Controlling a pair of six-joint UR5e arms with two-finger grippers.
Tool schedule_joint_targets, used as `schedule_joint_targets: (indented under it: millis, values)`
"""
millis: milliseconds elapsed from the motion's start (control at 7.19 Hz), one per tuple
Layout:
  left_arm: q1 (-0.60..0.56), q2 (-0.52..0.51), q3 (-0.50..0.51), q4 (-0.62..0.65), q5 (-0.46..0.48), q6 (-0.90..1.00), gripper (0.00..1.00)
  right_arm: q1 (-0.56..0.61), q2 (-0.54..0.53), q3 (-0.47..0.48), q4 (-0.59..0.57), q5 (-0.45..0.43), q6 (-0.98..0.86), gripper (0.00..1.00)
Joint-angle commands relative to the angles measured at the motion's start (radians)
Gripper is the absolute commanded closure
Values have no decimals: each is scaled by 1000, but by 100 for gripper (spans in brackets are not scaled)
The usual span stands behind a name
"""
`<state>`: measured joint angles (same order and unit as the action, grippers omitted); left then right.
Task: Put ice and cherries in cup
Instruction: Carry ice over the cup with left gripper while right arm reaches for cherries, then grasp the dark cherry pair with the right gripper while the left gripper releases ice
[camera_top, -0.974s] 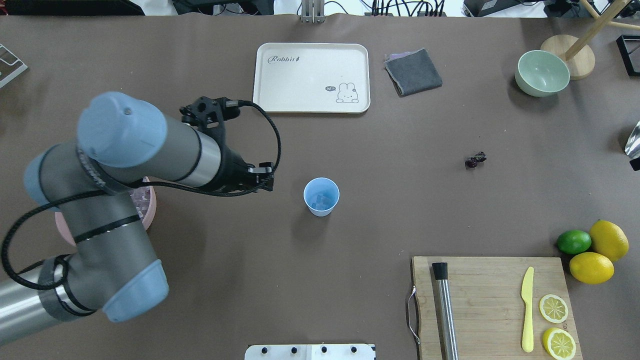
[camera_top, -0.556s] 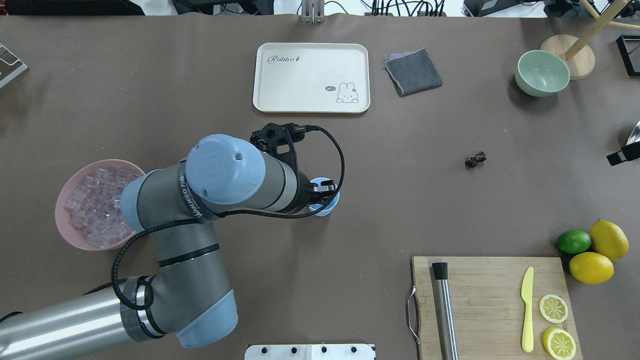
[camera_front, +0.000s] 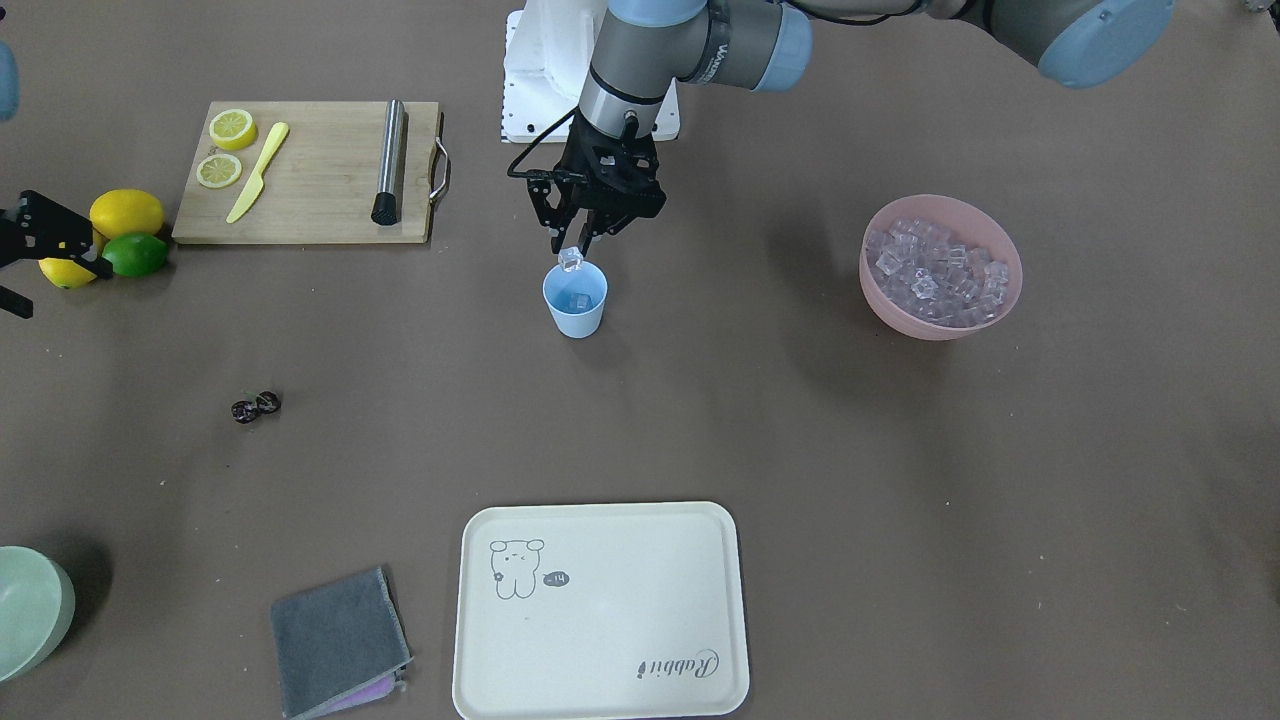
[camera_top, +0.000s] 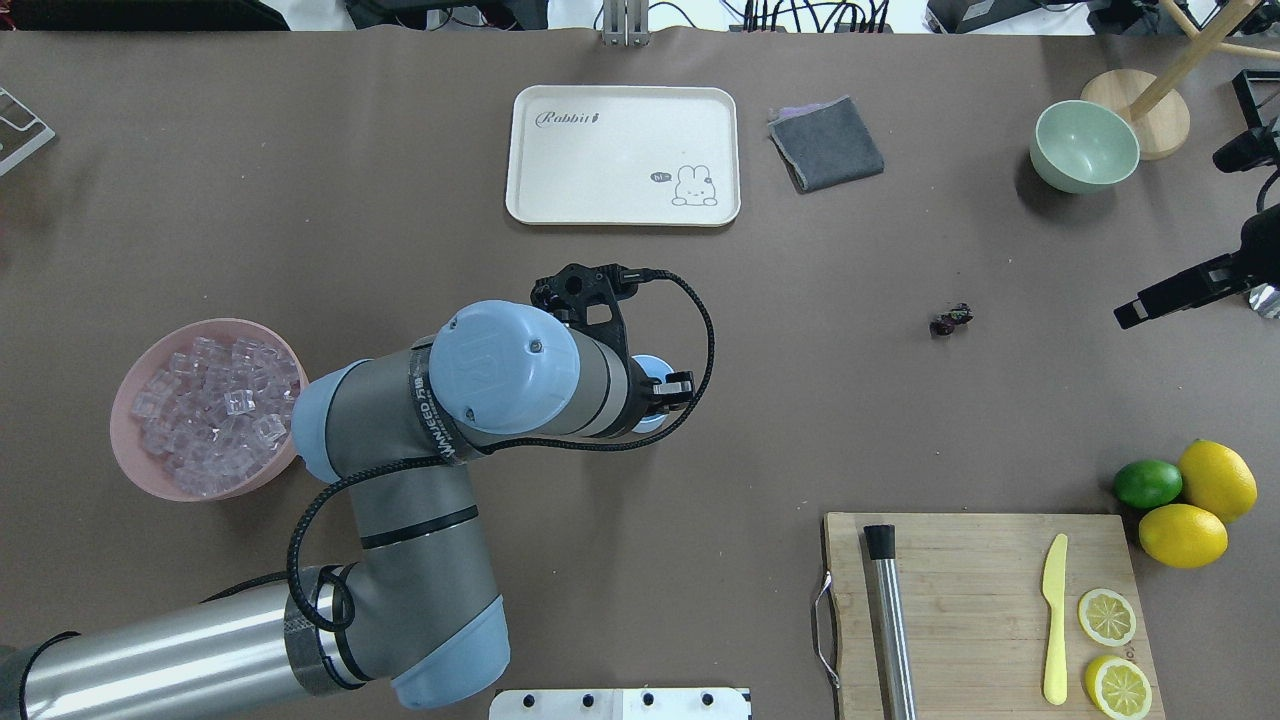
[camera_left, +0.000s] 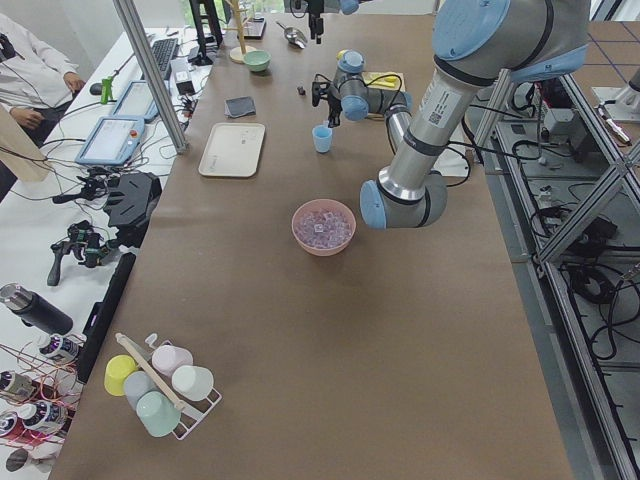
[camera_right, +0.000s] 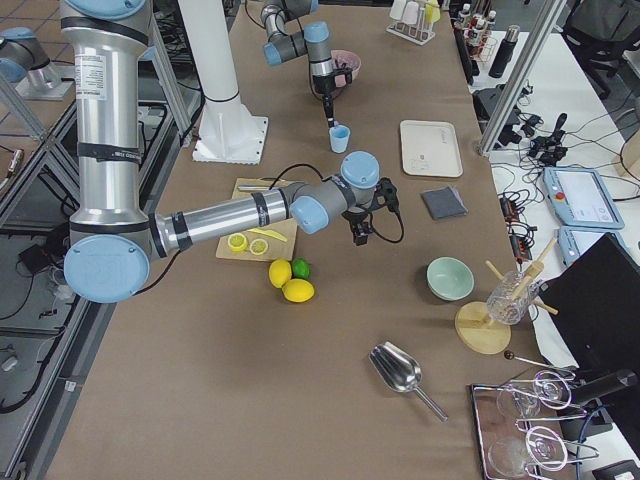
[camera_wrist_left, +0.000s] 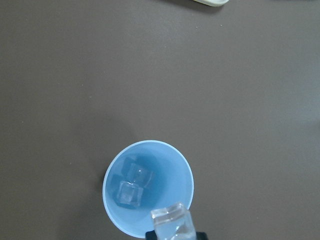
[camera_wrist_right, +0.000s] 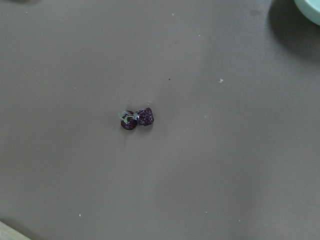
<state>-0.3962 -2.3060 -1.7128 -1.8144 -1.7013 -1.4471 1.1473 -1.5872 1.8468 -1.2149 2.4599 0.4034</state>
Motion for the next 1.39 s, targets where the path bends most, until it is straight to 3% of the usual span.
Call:
schedule_joint_targets:
  millis: [0,417,556,974,1252]
  values:
    - [0,0,-7,1,3,2,6,-85,70,-3,0,-37,134,0]
    - [-6,3,-31,4,3,2,6,-214,153,-84,0,-215,190,11]
    - [-6,5,-39,6,9,1,6,-233,176,-125,0,-238,192,20]
    - [-6,7,-41,7,26,-1,6,-273,252,-213,8,-269,198,23]
    - [-6,11,-45,15,28,-1,6,-279,277,-230,8,-269,193,38]
